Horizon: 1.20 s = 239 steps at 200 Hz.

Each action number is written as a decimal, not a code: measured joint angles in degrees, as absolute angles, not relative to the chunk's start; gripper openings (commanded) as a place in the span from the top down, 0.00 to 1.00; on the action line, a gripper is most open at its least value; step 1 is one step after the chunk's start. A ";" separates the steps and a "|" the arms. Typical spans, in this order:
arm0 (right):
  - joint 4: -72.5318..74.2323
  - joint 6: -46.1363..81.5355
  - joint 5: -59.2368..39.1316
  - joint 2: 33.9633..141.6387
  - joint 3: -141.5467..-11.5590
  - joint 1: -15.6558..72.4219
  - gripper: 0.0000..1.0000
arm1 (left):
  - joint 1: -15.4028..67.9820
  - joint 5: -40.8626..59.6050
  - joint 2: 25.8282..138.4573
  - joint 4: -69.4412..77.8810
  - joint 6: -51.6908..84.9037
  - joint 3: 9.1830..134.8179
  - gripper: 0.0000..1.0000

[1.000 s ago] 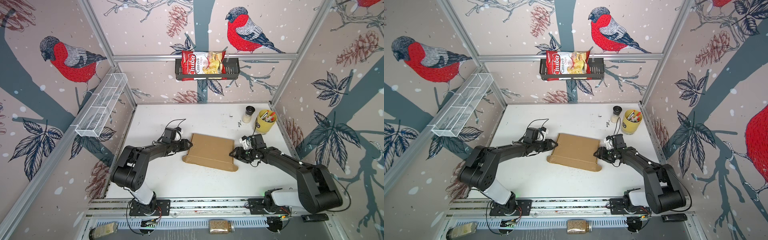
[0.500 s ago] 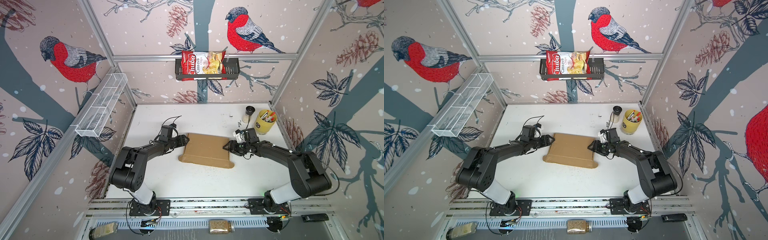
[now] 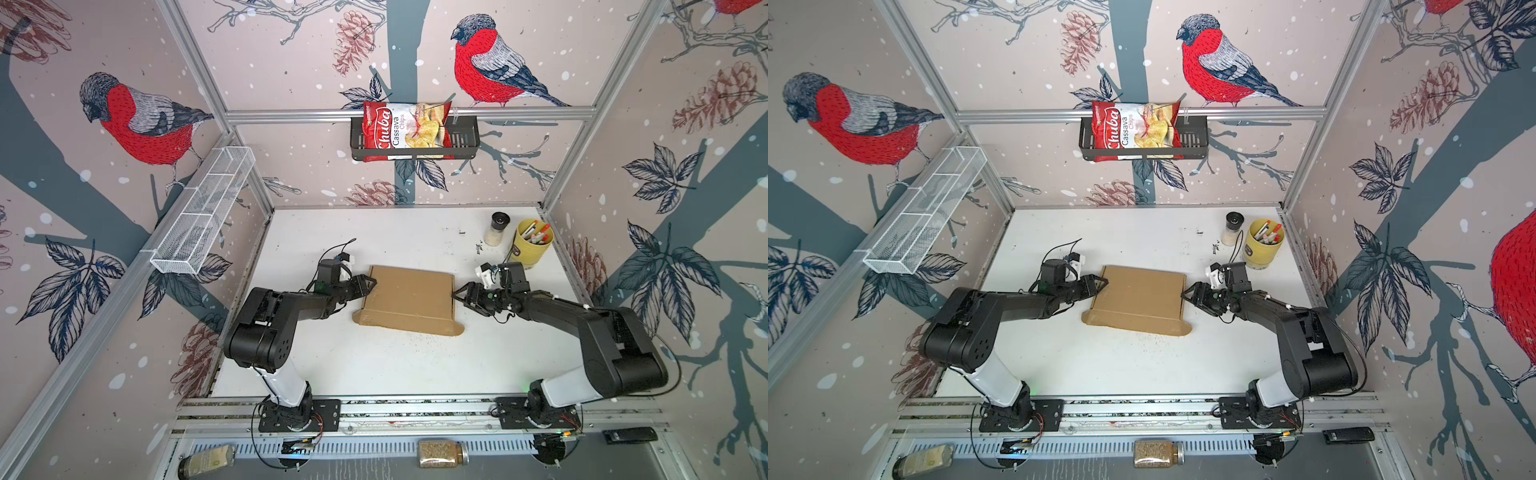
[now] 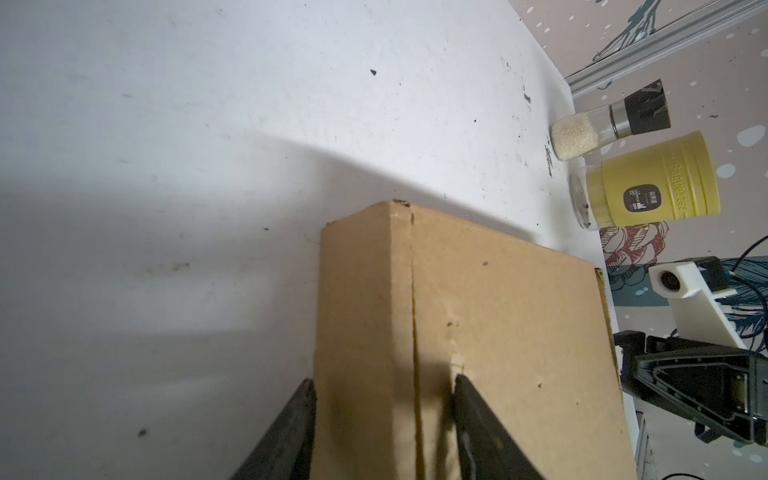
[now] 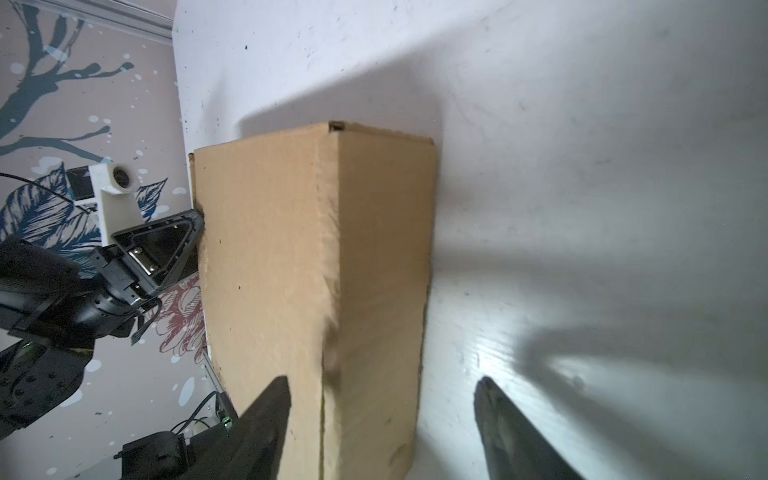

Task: Fold the paper box

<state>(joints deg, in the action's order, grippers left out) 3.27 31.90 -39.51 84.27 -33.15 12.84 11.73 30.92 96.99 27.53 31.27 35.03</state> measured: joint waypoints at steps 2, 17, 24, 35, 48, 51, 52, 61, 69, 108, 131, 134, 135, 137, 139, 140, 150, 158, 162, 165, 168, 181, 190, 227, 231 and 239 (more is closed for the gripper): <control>3.46 31.90 -39.59 84.09 -32.95 12.69 0.22 | 11.62 31.05 97.06 27.83 31.31 34.89 0.54; 4.78 31.86 -40.29 82.70 -31.55 12.19 0.20 | 10.87 32.03 97.49 29.45 31.53 34.22 0.57; 5.30 31.86 -40.73 82.30 -31.05 12.14 0.19 | 10.44 32.49 97.67 30.04 31.57 33.98 0.59; 5.96 31.88 -41.28 82.15 -30.57 12.21 0.18 | 9.74 33.08 97.97 31.09 31.70 33.61 0.60; 6.83 31.90 -41.89 82.41 -30.35 12.49 0.17 | 9.02 33.74 98.26 31.88 32.03 33.34 0.62; 7.05 31.88 -41.98 82.54 -30.35 12.58 0.16 | 8.88 33.93 98.30 31.99 32.27 33.34 0.62; 7.16 31.90 -42.02 82.61 -30.35 12.64 0.16 | 8.82 34.02 98.35 32.01 32.38 33.34 0.62; 7.73 31.90 -42.30 83.20 -30.35 13.13 0.16 | 8.43 34.46 98.54 32.03 32.58 33.34 0.63; 8.12 32.10 -42.46 83.77 -30.35 13.72 0.15 | 8.23 34.74 98.74 32.03 32.58 33.39 0.63; 11.14 33.50 -42.98 87.11 -31.33 17.28 0.14 | 7.55 36.23 100.22 31.90 32.53 34.52 0.64; 13.19 34.61 -43.13 89.49 -31.86 18.35 0.14 | 7.33 36.86 100.57 32.14 32.53 34.63 0.64; 13.39 34.65 -43.16 89.82 -31.90 18.41 0.14 | 7.31 36.93 100.62 32.14 32.53 34.65 0.64; 13.45 34.68 -43.18 89.91 -31.92 18.44 0.14 | 7.29 36.93 100.62 32.12 32.53 34.65 0.64; 13.63 34.74 -43.22 90.15 -31.94 18.48 0.14 | 7.29 36.97 100.62 32.12 32.53 34.68 0.64; 13.82 34.85 -43.22 90.39 -31.97 18.52 0.14 | 7.27 36.99 100.62 32.10 32.53 34.70 0.64; 14.02 34.92 -43.27 90.59 -31.99 18.57 0.14 | 7.27 36.99 100.62 32.08 32.53 34.70 0.64; 15.90 35.97 -44.01 91.85 -32.25 18.90 0.14 | 7.22 37.10 100.62 31.75 32.51 34.87 0.64; 17.41 36.32 -44.31 92.84 -32.53 19.35 0.15 | 7.16 37.17 100.62 31.53 32.49 34.96 0.64; 18.15 36.45 -44.56 93.41 -32.67 19.57 0.15 | 7.14 37.19 100.60 31.40 32.47 34.98 0.64; 18.68 36.67 -44.82 93.76 -32.77 19.70 0.16 | 7.14 37.19 100.60 31.35 32.47 34.98 0.64; 19.16 37.01 -44.99 94.13 -32.88 19.86 0.16 | 7.11 37.19 100.60 31.31 32.45 35.00 0.64; 21.23 37.95 -45.43 95.66 -33.41 20.71 0.17 | 7.09 37.21 100.60 31.20 32.34 35.07 0.64; 22.72 39.16 -45.69 96.64 -33.76 21.43 0.18 | 7.09 37.21 100.60 31.14 32.32 35.09 0.64; 28.77 43.81 -46.52 99.11 -33.30 22.41 0.26 | 7.05 37.01 100.47 30.85 32.08 35.18 0.61; 29.52 44.31 -46.52 99.20 -33.06 22.41 0.26 | 7.05 36.97 100.44 30.83 32.05 35.20 0.61; 30.44 45.52 -46.52 99.29 -32.64 22.44 0.28 | 7.05 36.84 100.36 30.70 32.05 35.22 0.59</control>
